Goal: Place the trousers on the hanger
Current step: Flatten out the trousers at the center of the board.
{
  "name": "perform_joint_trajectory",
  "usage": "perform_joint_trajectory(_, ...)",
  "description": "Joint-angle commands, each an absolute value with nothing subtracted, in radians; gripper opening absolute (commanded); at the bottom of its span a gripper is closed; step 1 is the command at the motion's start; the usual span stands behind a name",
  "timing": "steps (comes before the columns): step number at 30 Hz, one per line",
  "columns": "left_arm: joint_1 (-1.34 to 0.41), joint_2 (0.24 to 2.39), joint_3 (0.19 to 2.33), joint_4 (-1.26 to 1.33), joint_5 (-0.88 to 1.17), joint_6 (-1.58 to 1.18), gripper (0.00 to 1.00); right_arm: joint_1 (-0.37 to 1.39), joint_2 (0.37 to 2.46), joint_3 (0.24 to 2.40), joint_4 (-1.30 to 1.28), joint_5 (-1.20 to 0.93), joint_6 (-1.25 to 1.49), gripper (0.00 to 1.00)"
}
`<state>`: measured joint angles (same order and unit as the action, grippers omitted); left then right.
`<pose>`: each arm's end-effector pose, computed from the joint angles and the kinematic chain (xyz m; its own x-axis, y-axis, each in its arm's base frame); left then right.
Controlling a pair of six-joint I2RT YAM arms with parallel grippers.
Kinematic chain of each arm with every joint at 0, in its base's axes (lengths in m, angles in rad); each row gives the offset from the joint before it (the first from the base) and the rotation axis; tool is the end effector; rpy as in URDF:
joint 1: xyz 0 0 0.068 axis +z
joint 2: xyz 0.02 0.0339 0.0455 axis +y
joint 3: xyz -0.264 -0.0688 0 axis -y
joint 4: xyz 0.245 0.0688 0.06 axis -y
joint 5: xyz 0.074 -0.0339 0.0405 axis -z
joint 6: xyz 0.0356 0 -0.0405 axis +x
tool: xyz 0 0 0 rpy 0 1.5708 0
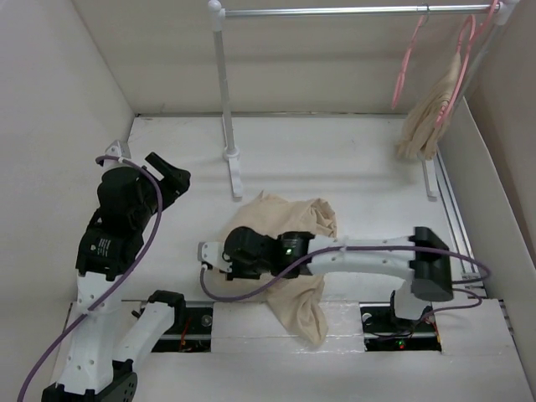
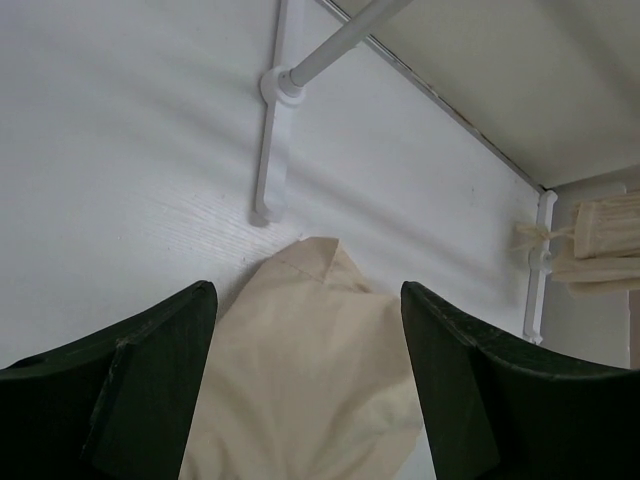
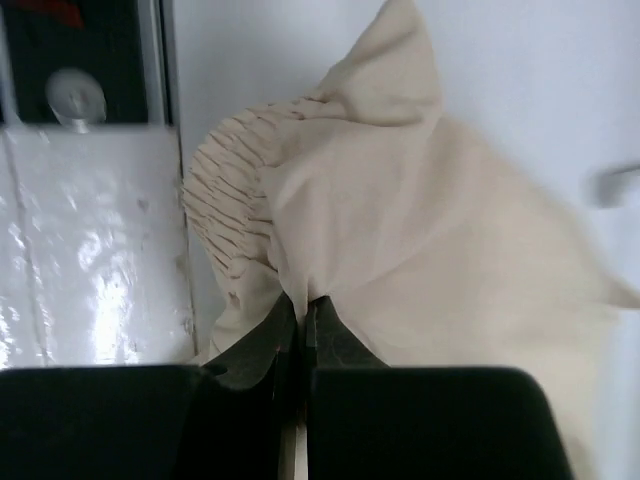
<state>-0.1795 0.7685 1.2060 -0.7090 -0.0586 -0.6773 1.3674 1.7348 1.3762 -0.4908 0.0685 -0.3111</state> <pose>0.1305 -0.0216 0.4258 -0.2825 -0.5846 -0.7606 -0.0697 0.8033 -0.5915 0.0803 0.3775 0.2619 0.1519 -0.7753 -0.6130 -0.9679 0.0089 -0.2511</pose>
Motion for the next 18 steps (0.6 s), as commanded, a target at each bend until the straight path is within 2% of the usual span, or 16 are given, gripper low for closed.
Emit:
perform_joint_trajectory(1,-0.183,0.785,1.216,-0.644,-0.066,-0.661,0.7,1.344,1.453,1.59,-0.466,0.097,-0.322,0.0)
perform_joint_trajectory(5,-0.183,0.827,1.236,-0.612,-0.058,-0.657,0.73,1.324,1.428,1.982,-0.668,0.008,-0.37,0.0)
perform_joint_trajectory(6,-0.183,0.866,1.287,-0.603,-0.077,-0.654,0.76,1.324,1.434,2.255,-0.722,-0.021,-0.385,0.0)
perform_joint_trajectory(9,-0.183,0.914,1.34,-0.601,-0.09,-0.644,0.78,1.287,1.39,2.321,-0.712,-0.02,-0.371,0.02)
perform_joint_trajectory(12,-0.183,0.974,1.455,-0.591,-0.094,-0.637,0.78,1.168,1.174,2.095,-0.582,-0.006,-0.296,0.08)
perform_joint_trajectory(13,-0.183,0.986,1.483,-0.585,-0.083,-0.638,0.78,1.129,1.113,1.869,-0.554,0.024,-0.272,0.08)
perform_joint_trajectory(14,-0.183,0.992,1.491,-0.58,-0.077,-0.64,0.78,1.052,1.006,1.762,-0.534,0.032,-0.25,0.1)
perform_joint_trajectory(16,-0.183,0.999,1.462,-0.548,-0.029,-0.644,0.76,0.981,0.916,1.484,-0.557,0.11,-0.192,0.12)
perform_joint_trajectory(18,-0.173,0.996,1.41,-0.506,0.049,-0.644,0.76,0.883,0.784,1.32,-0.598,0.206,-0.119,0.14)
